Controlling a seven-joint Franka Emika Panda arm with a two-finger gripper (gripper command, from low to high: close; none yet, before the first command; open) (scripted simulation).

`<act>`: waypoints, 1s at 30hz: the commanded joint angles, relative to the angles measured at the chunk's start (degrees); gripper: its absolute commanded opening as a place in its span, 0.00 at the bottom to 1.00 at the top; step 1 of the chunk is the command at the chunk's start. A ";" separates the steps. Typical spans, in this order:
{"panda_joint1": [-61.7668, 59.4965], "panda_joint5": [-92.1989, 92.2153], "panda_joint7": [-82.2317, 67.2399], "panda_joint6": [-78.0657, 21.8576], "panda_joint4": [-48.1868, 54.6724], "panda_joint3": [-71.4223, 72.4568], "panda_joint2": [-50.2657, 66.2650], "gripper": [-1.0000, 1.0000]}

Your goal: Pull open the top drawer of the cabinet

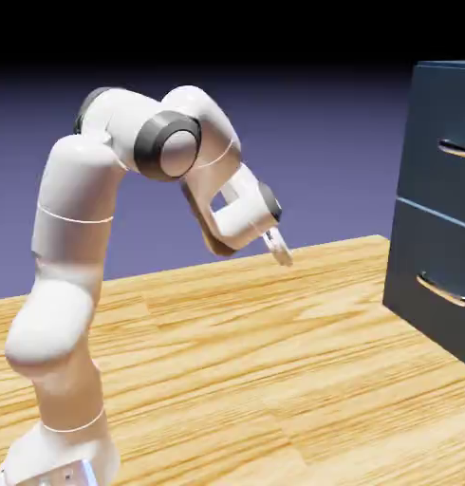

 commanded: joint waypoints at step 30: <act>-17.40 -57.87 -74.76 -10.87 31.34 37.78 42.47 0.50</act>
